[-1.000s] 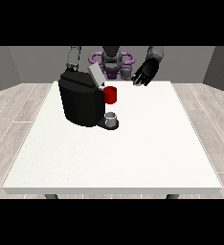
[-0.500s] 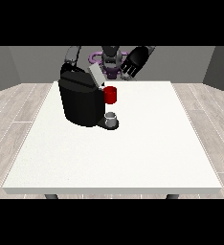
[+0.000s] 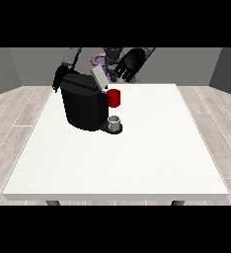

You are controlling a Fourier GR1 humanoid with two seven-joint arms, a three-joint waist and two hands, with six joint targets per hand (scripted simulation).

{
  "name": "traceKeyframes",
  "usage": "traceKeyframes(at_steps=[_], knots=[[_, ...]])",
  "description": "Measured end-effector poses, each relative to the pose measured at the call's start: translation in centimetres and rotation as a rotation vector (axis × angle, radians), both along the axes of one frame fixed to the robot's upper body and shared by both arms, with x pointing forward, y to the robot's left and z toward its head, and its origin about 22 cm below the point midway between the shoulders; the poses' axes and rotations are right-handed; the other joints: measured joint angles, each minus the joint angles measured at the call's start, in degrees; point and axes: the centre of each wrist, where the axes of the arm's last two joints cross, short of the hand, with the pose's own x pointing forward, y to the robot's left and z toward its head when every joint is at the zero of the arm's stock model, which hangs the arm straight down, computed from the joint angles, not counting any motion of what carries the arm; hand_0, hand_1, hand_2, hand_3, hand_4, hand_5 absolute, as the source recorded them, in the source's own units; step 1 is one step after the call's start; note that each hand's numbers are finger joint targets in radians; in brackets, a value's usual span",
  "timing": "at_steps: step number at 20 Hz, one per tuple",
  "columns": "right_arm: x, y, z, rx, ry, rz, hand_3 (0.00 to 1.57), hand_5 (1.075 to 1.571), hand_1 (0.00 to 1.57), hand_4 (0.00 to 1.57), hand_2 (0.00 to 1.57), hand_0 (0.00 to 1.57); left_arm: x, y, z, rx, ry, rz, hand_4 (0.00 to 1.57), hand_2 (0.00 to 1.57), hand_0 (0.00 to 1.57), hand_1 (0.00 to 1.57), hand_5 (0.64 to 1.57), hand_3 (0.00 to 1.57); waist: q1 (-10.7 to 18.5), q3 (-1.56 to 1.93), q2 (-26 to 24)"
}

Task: Insert the coffee pod into the coffee machine and close the lid

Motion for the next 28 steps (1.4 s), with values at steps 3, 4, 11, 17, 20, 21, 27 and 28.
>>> traceKeyframes(at_steps=[3, 4, 11, 17, 20, 21, 27, 28], knots=[[0.4, 0.0, 1.0, 0.003, -0.025, -0.005, 0.00, 1.571, 0.00, 0.19, 0.00, 0.00, 0.0, 0.5, 1.5, -0.004, -0.024, 0.006, 0.48, 1.32, 1.29, 1.29, 1.571, 1.26, -0.9, 0.00, 1.6], [0.6, 0.0, 1.4, 0.007, -0.038, -0.011, 0.00, 1.571, 0.00, 0.00, 0.00, 0.00, 0.0, 0.5, 2.0, -0.002, -0.037, 0.004, 0.49, 1.30, 1.26, 1.26, 1.571, 1.24, -0.9, 0.00, 2.3], [1.3, -1.1, 2.8, 0.011, -0.065, -0.025, 0.00, 1.571, 0.00, 0.10, 0.00, 0.00, 0.2, 0.1, 1.7, 0.014, -0.049, -0.001, 0.47, 1.26, 1.19, 1.19, 1.571, 1.23, -1.6, 0.00, 4.7], [1.4, -1.2, 2.4, 0.005, -0.055, -0.045, 0.00, 1.571, 0.00, 0.19, 0.00, 0.00, 0.3, -0.1, 2.3, 0.014, -0.054, -0.021, 0.42, 1.28, 1.24, 1.24, 1.571, 1.23, -0.8, 0.02, 5.8], [1.6, -1.2, 2.8, 0.010, -0.063, -0.043, 0.00, 1.571, 0.00, 0.13, 0.00, 0.00, 0.4, 0.0, 2.7, 0.014, -0.049, -0.014, 0.44, 1.23, 1.19, 1.19, 1.571, 1.20, -1.2, 0.02, 6.2], [1.7, -0.8, 2.9, 0.012, -0.063, -0.046, 0.00, 1.571, 0.00, 0.03, 0.00, 0.00, 0.4, -0.1, 2.8, 0.014, -0.042, -0.016, 0.43, 1.23, 1.19, 1.19, 1.571, 1.19, -1.1, 0.01, 6.1], [1.5, -0.5, 2.9, 0.014, -0.062, -0.046, 0.00, 1.571, 0.00, 0.16, 0.00, 0.00, 0.5, -0.1, 2.7, 0.011, -0.048, -0.016, 0.41, 1.26, 1.20, 1.20, 1.571, 1.20, -1.4, 0.01, 5.9], [1.7, -0.3, 3.2, 0.012, -0.061, -0.042, 0.00, 1.571, 0.00, 0.00, 0.00, 0.00, 0.5, -0.1, 3.2, 0.010, -0.052, -0.005, 0.42, 1.26, 1.22, 1.22, 1.571, 1.20, -1.8, 0.01, 6.0]])
